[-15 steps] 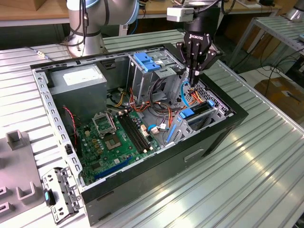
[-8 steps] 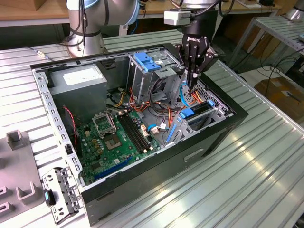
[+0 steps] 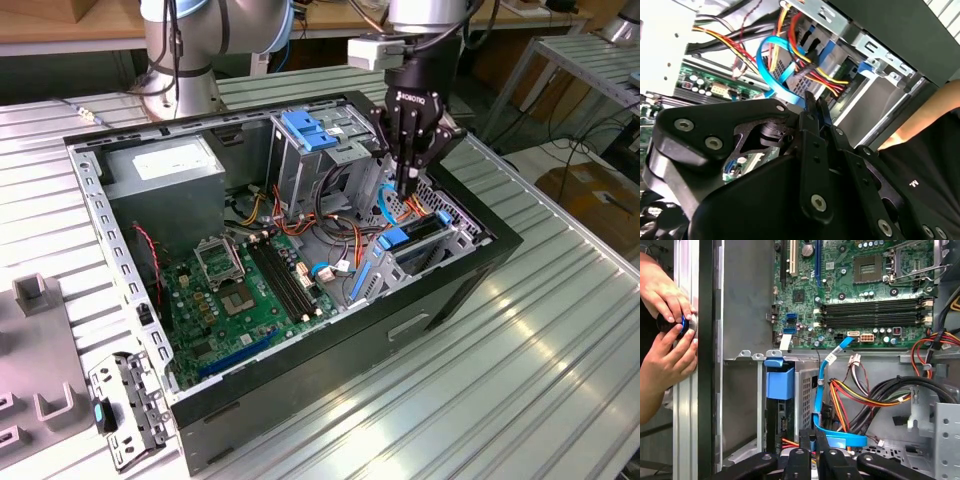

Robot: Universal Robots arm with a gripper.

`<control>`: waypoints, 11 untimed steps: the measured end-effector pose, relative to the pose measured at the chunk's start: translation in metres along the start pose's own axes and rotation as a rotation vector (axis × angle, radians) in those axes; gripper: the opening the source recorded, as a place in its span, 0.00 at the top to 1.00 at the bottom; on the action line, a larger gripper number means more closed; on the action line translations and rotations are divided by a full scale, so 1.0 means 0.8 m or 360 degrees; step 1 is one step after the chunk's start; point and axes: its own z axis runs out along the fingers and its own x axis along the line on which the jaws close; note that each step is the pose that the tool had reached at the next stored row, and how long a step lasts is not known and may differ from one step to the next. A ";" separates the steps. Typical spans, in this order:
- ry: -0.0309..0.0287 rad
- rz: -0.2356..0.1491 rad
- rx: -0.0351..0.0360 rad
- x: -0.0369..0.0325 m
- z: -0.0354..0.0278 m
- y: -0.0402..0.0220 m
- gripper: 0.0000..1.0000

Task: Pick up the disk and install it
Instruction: 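Insert the second disk wire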

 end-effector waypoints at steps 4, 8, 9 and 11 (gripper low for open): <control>-0.00123 -0.0006 0.0003 0.0050 0.0032 0.0002 0.84; -0.00219 -0.0017 0.0007 0.0109 0.0082 0.0023 0.84; -0.00224 -0.0019 0.0008 0.0117 0.0087 0.0026 0.84; -0.00229 -0.0021 0.0010 0.0133 0.0099 0.0032 0.84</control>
